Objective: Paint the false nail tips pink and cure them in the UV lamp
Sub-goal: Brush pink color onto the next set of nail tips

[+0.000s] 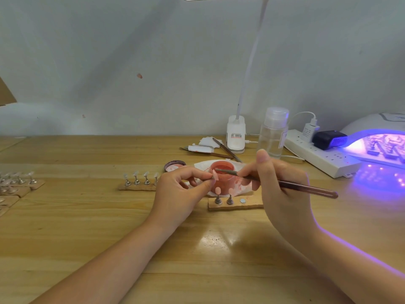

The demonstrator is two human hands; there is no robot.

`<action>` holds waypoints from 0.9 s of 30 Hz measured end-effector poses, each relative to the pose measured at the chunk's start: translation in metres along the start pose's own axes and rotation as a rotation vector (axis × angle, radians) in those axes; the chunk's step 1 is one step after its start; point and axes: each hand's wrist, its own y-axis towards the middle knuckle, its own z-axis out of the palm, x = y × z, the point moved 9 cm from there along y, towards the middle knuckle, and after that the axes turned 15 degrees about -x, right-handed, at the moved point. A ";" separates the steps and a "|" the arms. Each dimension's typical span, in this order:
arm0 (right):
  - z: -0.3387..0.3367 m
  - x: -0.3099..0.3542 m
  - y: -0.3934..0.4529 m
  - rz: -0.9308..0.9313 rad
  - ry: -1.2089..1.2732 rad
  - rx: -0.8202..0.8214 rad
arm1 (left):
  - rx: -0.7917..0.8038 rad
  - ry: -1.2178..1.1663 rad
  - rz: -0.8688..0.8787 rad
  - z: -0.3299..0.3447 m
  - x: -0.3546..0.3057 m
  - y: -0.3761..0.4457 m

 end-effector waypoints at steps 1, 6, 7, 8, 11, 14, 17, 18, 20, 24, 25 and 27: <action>0.002 0.000 0.000 -0.014 -0.023 0.020 | -0.003 0.002 -0.002 0.000 0.000 0.000; -0.003 -0.007 -0.003 0.069 0.041 -0.018 | -0.001 0.012 0.002 0.000 -0.001 0.000; -0.003 -0.005 -0.002 0.044 0.037 -0.017 | -0.001 0.016 0.003 0.000 -0.001 0.000; 0.000 -0.001 -0.001 0.013 0.019 -0.002 | -0.003 0.013 0.000 0.000 -0.001 0.000; 0.003 -0.003 -0.003 0.012 -0.016 0.033 | -0.010 -0.004 -0.020 0.000 -0.001 -0.001; -0.002 -0.008 -0.003 0.074 0.023 -0.011 | -0.007 0.012 -0.023 0.000 0.000 0.000; -0.001 -0.002 -0.001 0.018 -0.001 -0.014 | -0.005 0.022 -0.018 0.000 0.000 0.000; 0.001 -0.003 -0.001 0.012 -0.028 0.000 | -0.007 0.024 -0.018 0.000 0.000 0.000; 0.000 -0.007 -0.002 0.057 -0.025 0.004 | -0.008 0.030 -0.017 -0.001 0.000 0.000; -0.004 -0.006 -0.001 0.078 0.056 -0.040 | -0.004 0.043 -0.001 -0.001 -0.002 0.000; -0.003 -0.004 0.000 0.060 0.048 -0.038 | -0.001 0.046 0.001 0.000 -0.002 0.000; 0.000 -0.006 0.000 0.055 0.015 -0.013 | -0.001 0.050 -0.001 0.000 -0.002 0.000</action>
